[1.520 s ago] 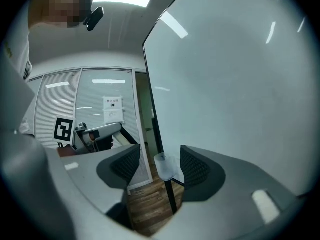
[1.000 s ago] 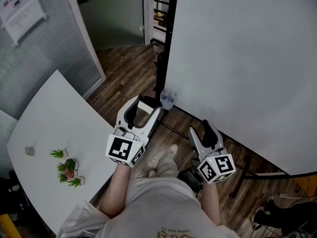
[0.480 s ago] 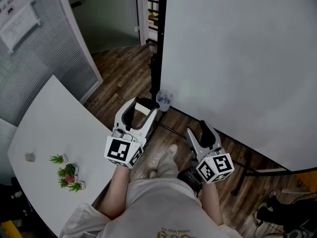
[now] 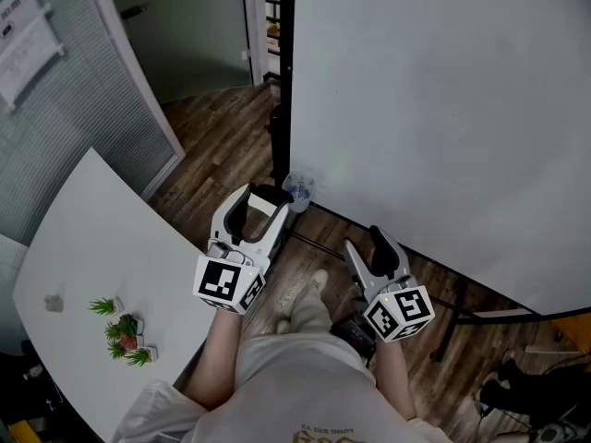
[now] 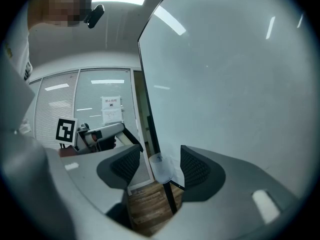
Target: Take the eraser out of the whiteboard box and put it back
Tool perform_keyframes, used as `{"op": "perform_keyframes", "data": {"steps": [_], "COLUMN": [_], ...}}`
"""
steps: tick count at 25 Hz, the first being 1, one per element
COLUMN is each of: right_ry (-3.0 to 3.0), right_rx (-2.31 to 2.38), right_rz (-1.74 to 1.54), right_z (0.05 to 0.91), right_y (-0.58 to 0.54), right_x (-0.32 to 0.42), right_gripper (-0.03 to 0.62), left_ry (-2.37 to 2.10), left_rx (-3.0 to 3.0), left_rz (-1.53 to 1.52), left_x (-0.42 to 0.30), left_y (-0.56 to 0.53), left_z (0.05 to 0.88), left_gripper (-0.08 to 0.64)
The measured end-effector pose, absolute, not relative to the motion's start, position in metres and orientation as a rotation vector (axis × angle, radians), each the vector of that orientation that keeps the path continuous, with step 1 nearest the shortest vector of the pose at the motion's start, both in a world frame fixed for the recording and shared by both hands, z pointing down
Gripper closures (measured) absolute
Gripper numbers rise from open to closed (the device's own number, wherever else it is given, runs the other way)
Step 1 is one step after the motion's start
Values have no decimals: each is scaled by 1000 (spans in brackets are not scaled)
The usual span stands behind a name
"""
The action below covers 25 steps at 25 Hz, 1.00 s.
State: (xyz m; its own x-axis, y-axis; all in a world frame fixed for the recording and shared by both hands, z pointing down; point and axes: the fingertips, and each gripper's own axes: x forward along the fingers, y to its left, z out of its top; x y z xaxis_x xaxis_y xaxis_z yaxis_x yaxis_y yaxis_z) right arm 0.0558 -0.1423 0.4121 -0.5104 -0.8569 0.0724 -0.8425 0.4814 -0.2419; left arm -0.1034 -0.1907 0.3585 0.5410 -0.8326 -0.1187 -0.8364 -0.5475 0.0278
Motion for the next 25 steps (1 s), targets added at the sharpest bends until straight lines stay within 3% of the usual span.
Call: {"op": "perform_keyframes", "data": {"steps": [25], "right_ry": [2650], "right_rx": [-1567], "right_rz": [-461], "right_z": [436], "right_y": [-180], "right_x": [76], "right_gripper": [334], "left_ry": [1470], "left_rx": [-2801], "left_rz": [158], "left_x": [-79], "left_y": [-237], "left_z": [382], "left_gripper": [301]}}
